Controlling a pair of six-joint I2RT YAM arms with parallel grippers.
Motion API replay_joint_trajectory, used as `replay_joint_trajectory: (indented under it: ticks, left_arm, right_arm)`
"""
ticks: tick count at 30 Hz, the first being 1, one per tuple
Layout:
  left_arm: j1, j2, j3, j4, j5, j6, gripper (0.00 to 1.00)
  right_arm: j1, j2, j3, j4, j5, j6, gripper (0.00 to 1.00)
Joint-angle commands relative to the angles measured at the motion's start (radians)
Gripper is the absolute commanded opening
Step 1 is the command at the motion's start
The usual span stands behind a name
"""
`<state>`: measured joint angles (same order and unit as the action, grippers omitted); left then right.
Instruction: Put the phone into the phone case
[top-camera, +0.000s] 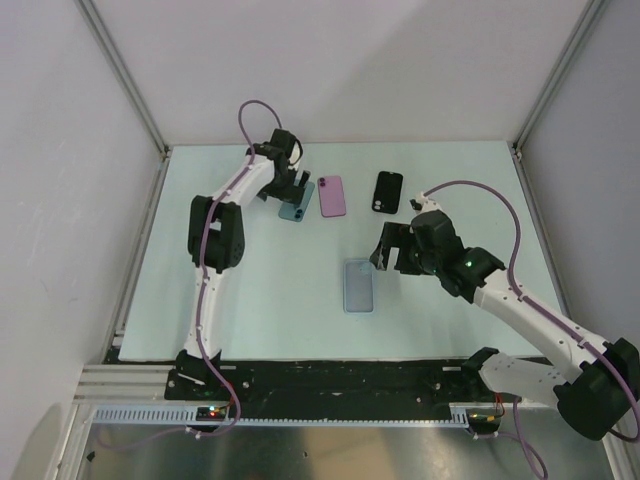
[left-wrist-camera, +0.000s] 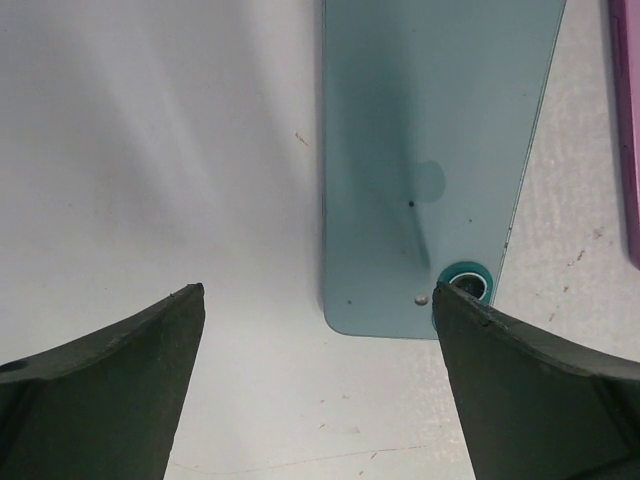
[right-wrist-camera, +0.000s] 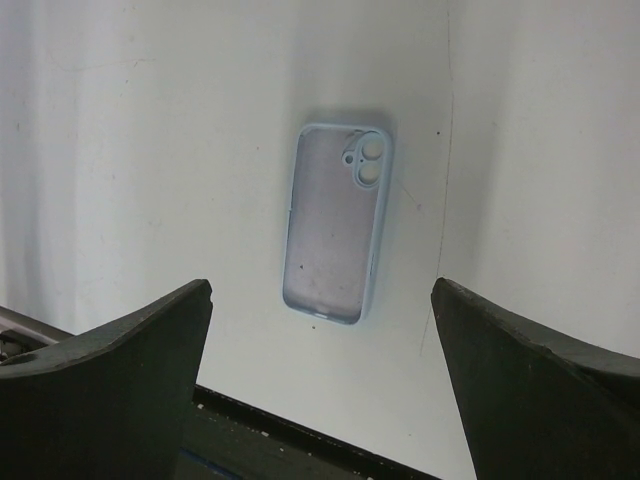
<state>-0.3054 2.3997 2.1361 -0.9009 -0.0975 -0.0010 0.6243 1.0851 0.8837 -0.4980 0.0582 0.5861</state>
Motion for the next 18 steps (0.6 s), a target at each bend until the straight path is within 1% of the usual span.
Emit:
replay_joint_trajectory:
  ticks: [1,5,12,18]
  left_arm:
    - [-0.002,0.003,0.058,-0.007,-0.039,0.053,1.00]
    - [0.000,0.010,0.075,-0.007,-0.047,0.047,1.00]
    - [-0.004,0.016,0.090,-0.006,0.029,0.023,1.00]
    - [-0.004,0.016,0.098,-0.005,-0.010,0.040,1.00]
  right_arm:
    - [-0.005,-0.020,0.003,0.000,-0.015,-0.020,0.97]
    - [-0.006,-0.018,0.003,-0.003,-0.012,-0.023,0.97]
    - [-0.005,-0.008,0.003,0.004,-0.016,-0.021,0.97]
    - [-0.006,-0.008,-0.001,0.006,-0.019,-0.022,0.97]
